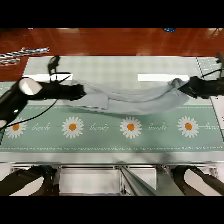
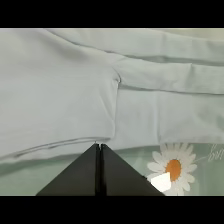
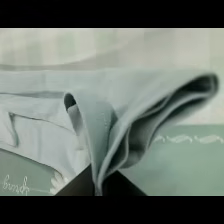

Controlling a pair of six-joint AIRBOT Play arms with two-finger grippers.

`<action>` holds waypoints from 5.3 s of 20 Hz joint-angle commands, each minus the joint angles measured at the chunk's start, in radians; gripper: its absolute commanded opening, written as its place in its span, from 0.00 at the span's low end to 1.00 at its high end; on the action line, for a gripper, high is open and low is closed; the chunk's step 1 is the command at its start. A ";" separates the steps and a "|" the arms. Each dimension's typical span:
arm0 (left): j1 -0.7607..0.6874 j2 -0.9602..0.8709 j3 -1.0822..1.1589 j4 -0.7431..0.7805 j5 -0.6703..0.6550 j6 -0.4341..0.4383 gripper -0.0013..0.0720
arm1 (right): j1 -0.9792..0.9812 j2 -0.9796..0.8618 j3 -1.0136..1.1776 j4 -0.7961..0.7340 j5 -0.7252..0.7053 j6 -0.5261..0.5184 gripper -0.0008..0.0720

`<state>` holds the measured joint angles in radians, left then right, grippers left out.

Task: Fold the shirts.

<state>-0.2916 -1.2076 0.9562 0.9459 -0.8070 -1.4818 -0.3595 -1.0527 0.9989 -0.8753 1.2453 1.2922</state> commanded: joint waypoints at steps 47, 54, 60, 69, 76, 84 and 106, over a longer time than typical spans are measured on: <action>0.366 0.346 -0.354 0.044 -0.136 0.030 0.04 | 0.862 -0.718 0.459 0.380 -0.343 0.122 0.58; 0.589 0.351 -0.123 0.010 -0.141 0.038 0.04 | 0.555 -0.362 0.443 -0.036 -0.031 0.239 0.57; 0.525 0.360 -0.168 0.010 -0.206 0.061 0.04 | 0.428 0.163 0.018 -0.740 -0.075 0.605 0.57; 0.317 0.355 -0.286 0.010 -0.112 0.056 0.04 | 0.362 0.106 -0.456 -0.184 -0.342 0.475 0.59; 0.314 0.347 -0.286 0.010 -0.112 0.056 0.04 | 0.369 -0.185 -0.455 0.328 -0.372 0.119 0.59; 0.314 0.341 -0.287 0.010 -0.113 0.048 0.04 | 0.568 -0.424 -0.232 0.408 -0.382 0.071 0.30; 0.314 0.341 -0.290 0.010 -0.120 0.047 0.04 | 0.231 -0.328 0.738 -0.182 0.214 0.311 0.05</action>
<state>0.0231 -0.8665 0.6670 0.9558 -0.9272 -1.4330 -0.0154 -1.4277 1.7081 -1.0176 1.3838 1.5845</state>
